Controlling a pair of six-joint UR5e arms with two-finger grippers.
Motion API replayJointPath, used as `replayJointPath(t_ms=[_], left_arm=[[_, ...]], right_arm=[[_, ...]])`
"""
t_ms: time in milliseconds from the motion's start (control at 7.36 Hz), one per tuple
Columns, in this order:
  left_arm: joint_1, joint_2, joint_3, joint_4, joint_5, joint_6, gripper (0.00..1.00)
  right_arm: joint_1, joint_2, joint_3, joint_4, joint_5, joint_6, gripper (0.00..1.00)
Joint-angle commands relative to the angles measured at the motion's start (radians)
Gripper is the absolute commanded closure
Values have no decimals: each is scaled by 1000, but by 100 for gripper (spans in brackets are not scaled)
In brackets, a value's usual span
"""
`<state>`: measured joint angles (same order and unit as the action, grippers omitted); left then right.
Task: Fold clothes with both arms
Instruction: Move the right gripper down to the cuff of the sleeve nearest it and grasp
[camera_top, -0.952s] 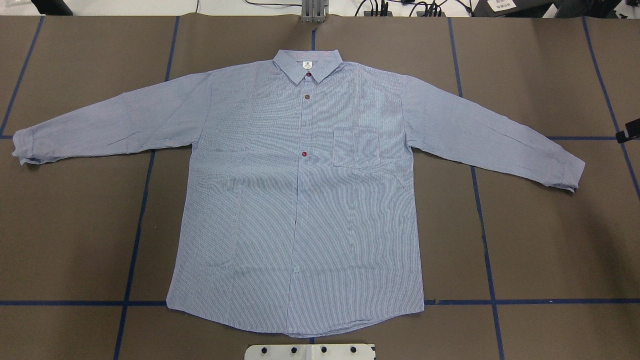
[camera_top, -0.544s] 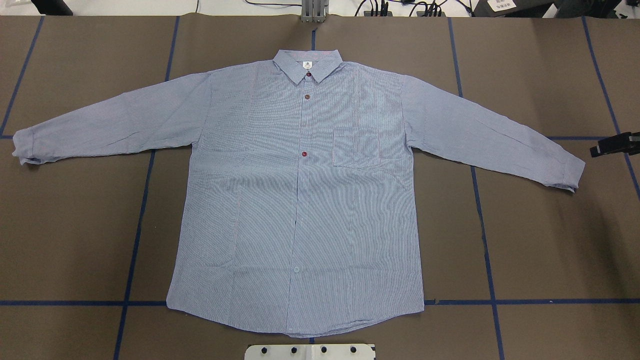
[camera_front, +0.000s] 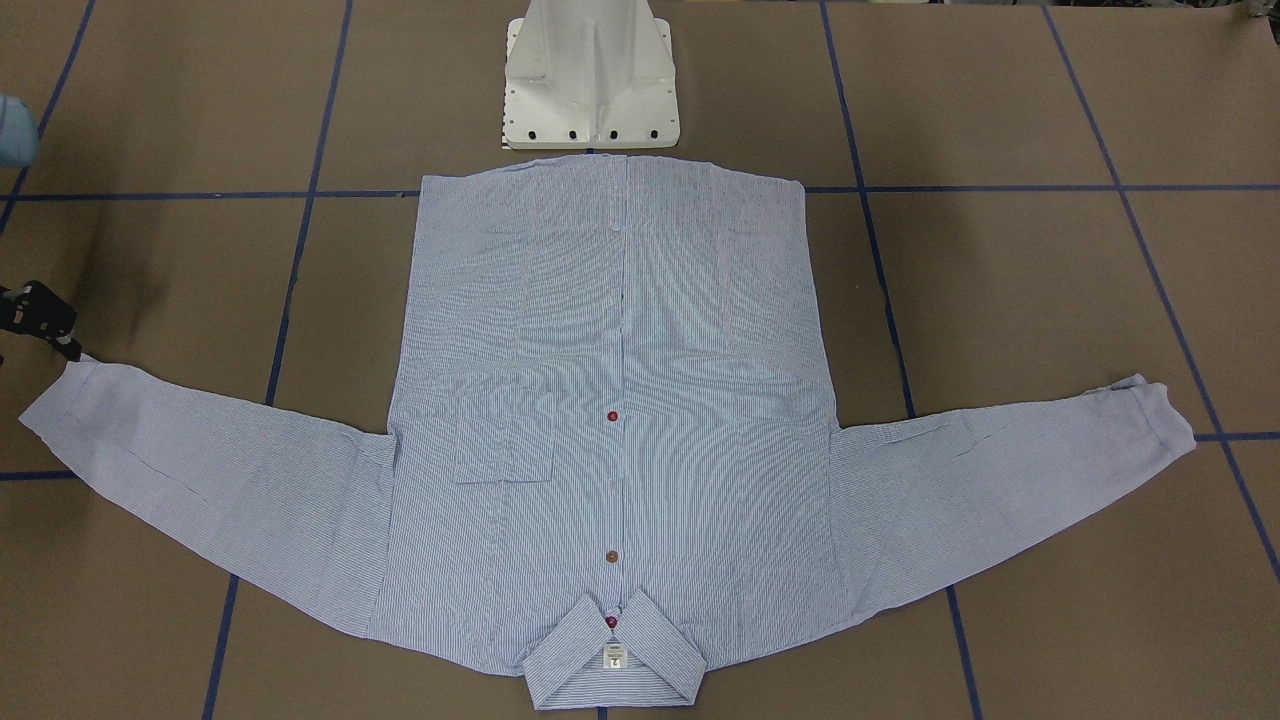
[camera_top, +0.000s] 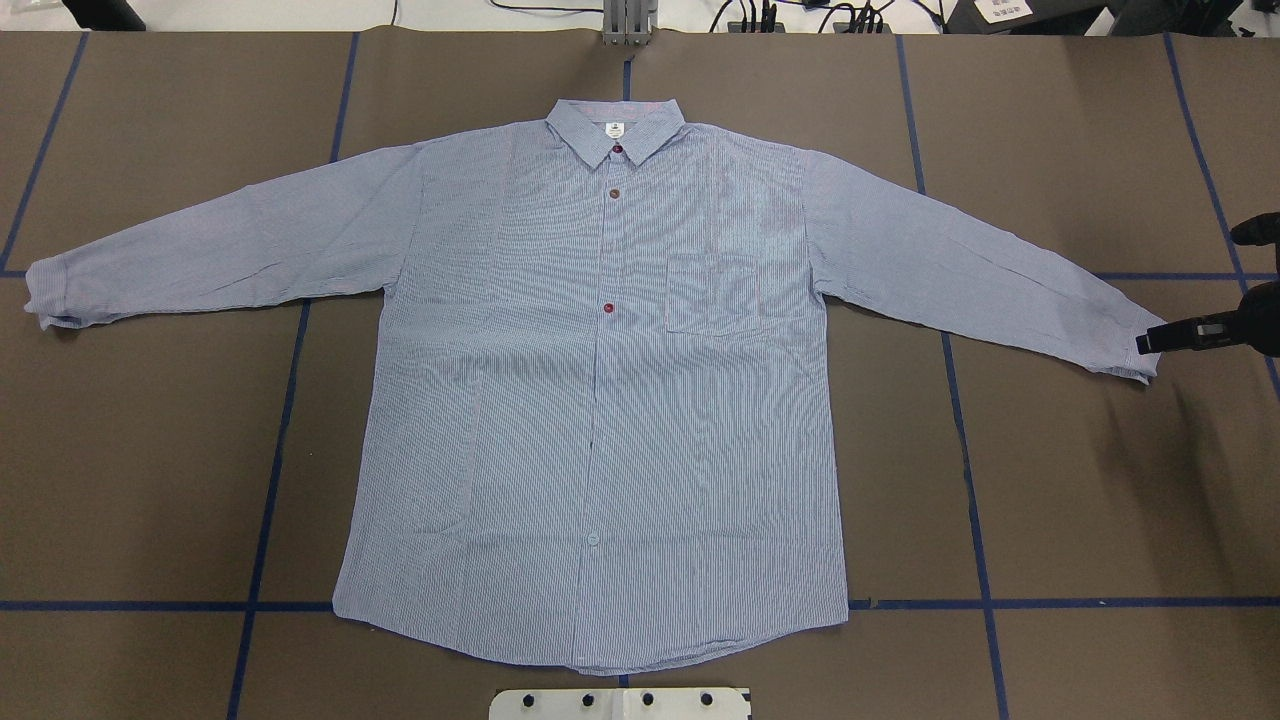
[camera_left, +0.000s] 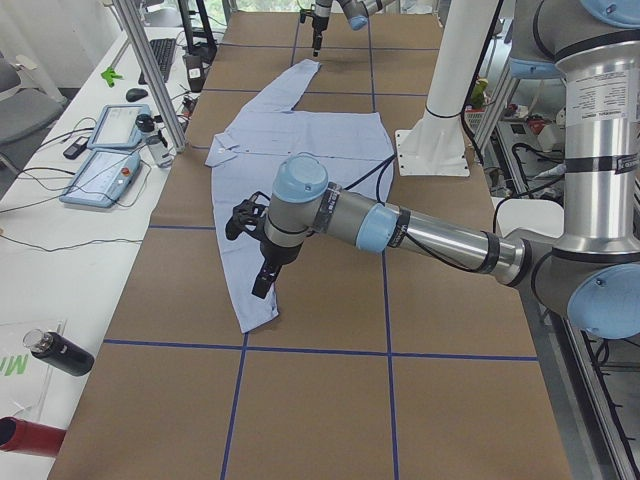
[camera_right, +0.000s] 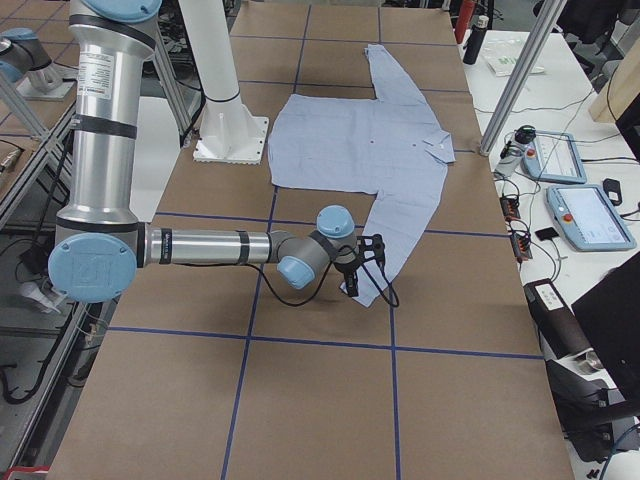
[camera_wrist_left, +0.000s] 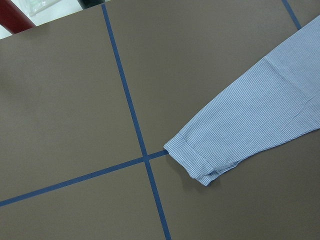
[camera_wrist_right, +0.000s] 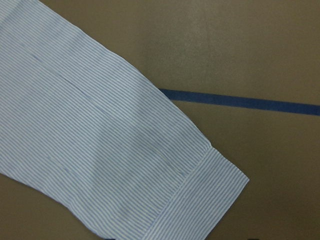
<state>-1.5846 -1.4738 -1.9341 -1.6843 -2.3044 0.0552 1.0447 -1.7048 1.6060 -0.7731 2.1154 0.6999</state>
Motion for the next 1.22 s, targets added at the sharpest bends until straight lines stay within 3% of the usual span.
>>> replayJointPath(t_ms=[0,136,544,1087], left_arm=[[0,9,0,0,-1,0,0],[0,10,0,0,-1,0,0],[0,12,1,1,-1,0,0],[-1,12,0,1,-1,0,0]], right_arm=[[-67,-10,0,6,-72,-10,11],[-74,-10,0,6,-74,-11,19],[-86,-6,-3,6,-75,-31,29],[-89,-13,-11,5,-77,-86,34]])
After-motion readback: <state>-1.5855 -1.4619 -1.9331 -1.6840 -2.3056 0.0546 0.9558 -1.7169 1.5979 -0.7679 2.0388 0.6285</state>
